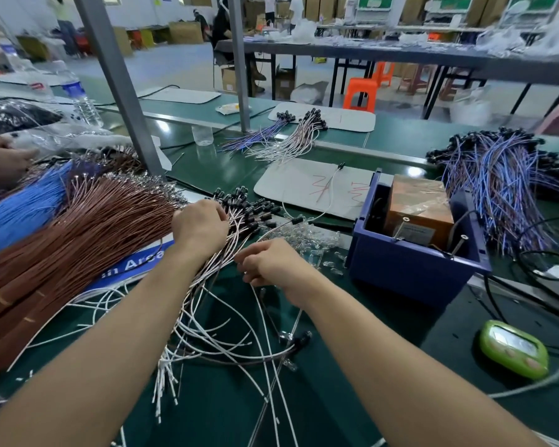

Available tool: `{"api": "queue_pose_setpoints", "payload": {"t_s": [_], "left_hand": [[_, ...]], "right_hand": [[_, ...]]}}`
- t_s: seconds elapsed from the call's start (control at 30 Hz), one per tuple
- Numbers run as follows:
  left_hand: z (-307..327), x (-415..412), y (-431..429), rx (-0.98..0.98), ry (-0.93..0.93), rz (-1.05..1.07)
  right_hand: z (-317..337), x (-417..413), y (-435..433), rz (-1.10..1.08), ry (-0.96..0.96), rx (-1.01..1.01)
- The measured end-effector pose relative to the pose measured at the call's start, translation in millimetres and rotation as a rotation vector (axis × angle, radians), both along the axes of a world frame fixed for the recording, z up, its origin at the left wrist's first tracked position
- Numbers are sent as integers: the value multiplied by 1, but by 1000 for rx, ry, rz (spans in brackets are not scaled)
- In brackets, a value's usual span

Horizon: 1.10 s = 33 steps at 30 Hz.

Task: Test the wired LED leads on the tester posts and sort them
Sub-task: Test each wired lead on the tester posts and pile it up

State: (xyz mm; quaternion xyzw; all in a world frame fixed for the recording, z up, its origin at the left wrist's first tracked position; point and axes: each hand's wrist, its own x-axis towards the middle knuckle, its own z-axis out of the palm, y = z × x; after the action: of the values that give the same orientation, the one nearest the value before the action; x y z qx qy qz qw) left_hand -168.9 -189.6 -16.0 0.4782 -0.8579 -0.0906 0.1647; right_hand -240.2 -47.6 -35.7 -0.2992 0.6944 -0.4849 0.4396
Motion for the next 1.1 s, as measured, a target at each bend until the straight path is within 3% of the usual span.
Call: {"api": "queue_pose_setpoints", "payload": {"t_s": [0.1,0.23,0.3,0.47,0.6,0.83,1.1], "left_hand": [[2,-4,-2,-48,120,8],[19,-1,3,76,664,-36],[34,3,11,141,814,-120],[66,19,38,256,753,-410],[84,33,53,491,785,-600],[78,64,57,708,600,-715],[42,53,107,1035,790,-690]], "right_hand": [[-1,-10,7,-33,17,-30],[7,-17,9,-29,-48,-128],[21,-15,4,9,-61,-183],[79,-12,4,-104,-87,-386],[108,-12,34,-258,-61,-475],[105,-17,139,-435,-61,-552],[57,-14,245,-545,-163,-580]]}}
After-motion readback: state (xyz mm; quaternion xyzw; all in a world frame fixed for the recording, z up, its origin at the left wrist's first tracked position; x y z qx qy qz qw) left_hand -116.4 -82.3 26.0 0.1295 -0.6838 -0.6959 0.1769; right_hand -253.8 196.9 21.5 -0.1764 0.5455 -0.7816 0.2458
